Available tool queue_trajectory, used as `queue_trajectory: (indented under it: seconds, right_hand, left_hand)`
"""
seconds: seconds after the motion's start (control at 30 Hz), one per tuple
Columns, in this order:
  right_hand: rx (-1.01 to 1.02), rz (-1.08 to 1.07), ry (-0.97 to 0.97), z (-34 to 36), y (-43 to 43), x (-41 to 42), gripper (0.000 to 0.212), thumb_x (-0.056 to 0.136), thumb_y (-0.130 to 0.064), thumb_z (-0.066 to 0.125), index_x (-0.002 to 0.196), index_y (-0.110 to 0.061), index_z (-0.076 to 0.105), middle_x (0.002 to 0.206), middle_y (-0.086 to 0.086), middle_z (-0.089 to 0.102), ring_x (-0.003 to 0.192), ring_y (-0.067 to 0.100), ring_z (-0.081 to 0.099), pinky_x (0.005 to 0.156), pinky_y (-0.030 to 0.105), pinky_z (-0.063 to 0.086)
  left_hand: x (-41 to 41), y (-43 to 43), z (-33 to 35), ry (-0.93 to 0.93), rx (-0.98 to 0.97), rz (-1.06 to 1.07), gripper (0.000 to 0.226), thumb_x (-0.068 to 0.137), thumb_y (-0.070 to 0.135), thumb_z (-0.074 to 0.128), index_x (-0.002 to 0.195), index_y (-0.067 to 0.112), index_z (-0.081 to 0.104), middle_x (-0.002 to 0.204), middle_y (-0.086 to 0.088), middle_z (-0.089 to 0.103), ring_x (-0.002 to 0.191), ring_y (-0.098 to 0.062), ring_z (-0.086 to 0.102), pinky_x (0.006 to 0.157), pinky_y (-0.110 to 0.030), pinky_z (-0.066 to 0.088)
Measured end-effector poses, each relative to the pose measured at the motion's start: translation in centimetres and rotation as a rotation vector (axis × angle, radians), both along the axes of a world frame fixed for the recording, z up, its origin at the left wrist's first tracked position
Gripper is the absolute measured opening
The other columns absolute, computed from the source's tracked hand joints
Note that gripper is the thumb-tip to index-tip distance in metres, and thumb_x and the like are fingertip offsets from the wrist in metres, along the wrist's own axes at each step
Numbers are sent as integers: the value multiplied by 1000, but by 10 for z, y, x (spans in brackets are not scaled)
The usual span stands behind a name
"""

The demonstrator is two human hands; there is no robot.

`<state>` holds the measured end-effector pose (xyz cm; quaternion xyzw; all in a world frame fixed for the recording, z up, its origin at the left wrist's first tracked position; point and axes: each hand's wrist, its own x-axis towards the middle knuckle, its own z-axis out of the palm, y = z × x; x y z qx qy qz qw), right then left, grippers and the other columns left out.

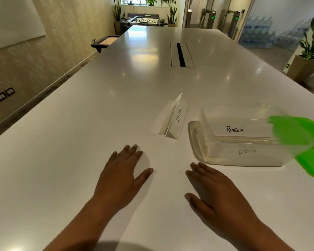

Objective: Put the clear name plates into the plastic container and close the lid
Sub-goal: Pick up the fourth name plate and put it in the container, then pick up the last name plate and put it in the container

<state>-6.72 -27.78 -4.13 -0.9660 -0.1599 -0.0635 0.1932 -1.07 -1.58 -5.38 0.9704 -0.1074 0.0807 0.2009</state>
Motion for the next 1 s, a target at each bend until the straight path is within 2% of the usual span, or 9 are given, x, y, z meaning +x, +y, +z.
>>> queue_trajectory:
  seconds: [0.2, 0.3, 0.37, 0.43, 0.53, 0.63, 0.7, 0.8, 1.0]
  right_hand:
    - [11, -5, -4, 0, 0, 1, 61, 84, -64, 45, 138, -37, 47, 149, -22, 35, 140, -8, 17, 111, 20, 21]
    - [21, -12, 0, 0, 0, 2, 61, 83, -66, 44, 137, -38, 48, 148, -24, 35, 139, -7, 19, 108, 19, 19]
    - [30, -9, -2, -1, 0, 3, 63, 81, -69, 43, 137, -40, 47, 147, -27, 32, 139, -9, 17, 108, 17, 16]
    - [38, -3, -4, -1, 0, 4, 64, 80, -70, 43, 137, -42, 47, 147, -29, 31, 139, -9, 16, 110, 21, 21]
    - [56, -3, -8, 1, 1, 5, 63, 78, -66, 49, 134, -37, 53, 144, -23, 39, 138, -2, 27, 109, 32, 33]
    - [56, 9, -22, 3, 1, 7, 62, 77, -65, 50, 131, -35, 57, 142, -22, 40, 136, 2, 32, 106, 29, 32]
    - [34, 17, -23, 4, 1, 8, 61, 76, -64, 52, 130, -34, 58, 141, -21, 42, 135, 3, 34, 104, 28, 31]
    - [-1, 1, -53, 6, 2, 9, 57, 74, -59, 57, 121, -29, 67, 133, -11, 58, 127, 12, 50, 95, 32, 41]
    - [-20, -2, -80, 1, 0, 11, 56, 72, -58, 61, 119, -27, 68, 130, -8, 61, 124, 15, 53, 92, 34, 47]
  left_hand:
    - [6, -19, 12, -127, 116, -105, 61, 91, 58, 46, 143, 26, 46, 154, 6, 41, 145, -11, 29, 118, -34, 26]
    - [21, -35, 24, -140, -1, -125, 59, 87, 58, 56, 137, 26, 53, 145, 9, 52, 138, -10, 42, 109, -30, 35]
    - [38, -46, 32, -133, -97, -106, 56, 85, 56, 60, 133, 27, 55, 136, 9, 60, 123, -10, 56, 95, -22, 40]
    - [57, -56, 37, -96, -207, -67, 55, 85, 55, 63, 131, 27, 56, 129, 7, 64, 111, -10, 63, 85, -21, 43]
    - [83, -70, 38, -46, -298, -12, 61, 84, 56, 64, 134, 22, 54, 132, 1, 63, 114, -18, 63, 92, -33, 52]
    - [99, -82, 38, -37, -336, 29, 63, 84, 54, 66, 134, 18, 55, 130, -3, 65, 113, -21, 63, 86, -24, 44]
    - [104, -89, 38, -54, -333, 44, 58, 84, 54, 66, 127, 17, 60, 120, -4, 70, 105, -23, 67, 76, -22, 41]
    - [107, -96, 39, -82, -257, 52, 49, 86, 55, 62, 116, 17, 63, 107, -3, 74, 92, -24, 70, 65, -25, 43]
    - [111, -98, 37, -25, -214, 99, 27, 89, 44, 60, 93, 18, 63, 95, -1, 74, 79, -25, 69, 65, -37, 57]
